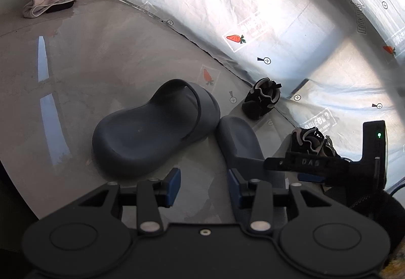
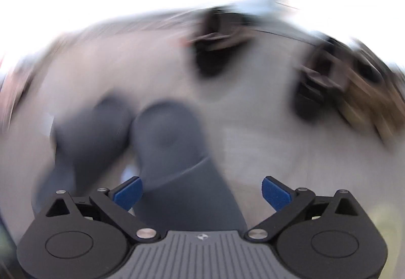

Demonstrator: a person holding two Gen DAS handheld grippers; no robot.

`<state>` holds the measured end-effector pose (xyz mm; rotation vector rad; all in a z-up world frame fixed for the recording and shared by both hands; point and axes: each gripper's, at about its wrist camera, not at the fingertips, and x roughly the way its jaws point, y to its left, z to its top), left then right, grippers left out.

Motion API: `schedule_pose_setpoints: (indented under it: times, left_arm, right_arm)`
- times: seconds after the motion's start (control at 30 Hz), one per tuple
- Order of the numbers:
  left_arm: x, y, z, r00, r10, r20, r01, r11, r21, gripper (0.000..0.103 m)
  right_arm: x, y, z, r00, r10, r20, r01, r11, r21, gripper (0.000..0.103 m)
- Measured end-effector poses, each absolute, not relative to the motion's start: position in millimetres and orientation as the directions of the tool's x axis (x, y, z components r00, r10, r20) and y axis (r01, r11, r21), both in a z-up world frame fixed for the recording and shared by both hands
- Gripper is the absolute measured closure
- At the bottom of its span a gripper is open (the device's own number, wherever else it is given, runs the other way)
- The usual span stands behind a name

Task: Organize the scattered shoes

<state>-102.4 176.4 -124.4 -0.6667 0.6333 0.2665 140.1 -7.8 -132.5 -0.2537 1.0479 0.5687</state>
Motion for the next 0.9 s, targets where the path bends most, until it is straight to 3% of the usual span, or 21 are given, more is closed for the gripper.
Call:
schedule_pose_setpoints:
  times: [0.13, 0.27, 0.53, 0.9]
  left_arm:
    - [-102.9, 178.6, -125.3, 0.778, 0.031, -0.628, -0.425, 0.761, -0.489, 0.061]
    - [-103.1, 178.3, -126.6, 0.778, 0.028, -0.628, -0.427, 0.757, -0.494, 0.061]
    - [-92.3, 175.7, -132.6, 0.774, -0.003, -0.633, -0.407, 0.763, -0.502, 0.061]
    - [-81.5, 180.8, -137.7, 0.771, -0.019, -0.637, -0.397, 0.768, -0.503, 0.061]
  right_arm:
    - [142.5, 4.7, -152.1, 0.295, 0.335, -0.895, -0.588, 0.802, 0.106, 0.000]
    - [140.1, 13.9, -157.9, 0.333, 0.288, -0.898, -0.582, 0.812, 0.045, 0.006]
    - [101.6, 0.9, -155.5, 0.394, 0.059, -0.917, -0.120, 0.993, 0.012, 0.007]
    - [63.2, -20.4, -153.8, 0.394, 0.022, -0.919, -0.044, 0.999, 0.005, 0.006]
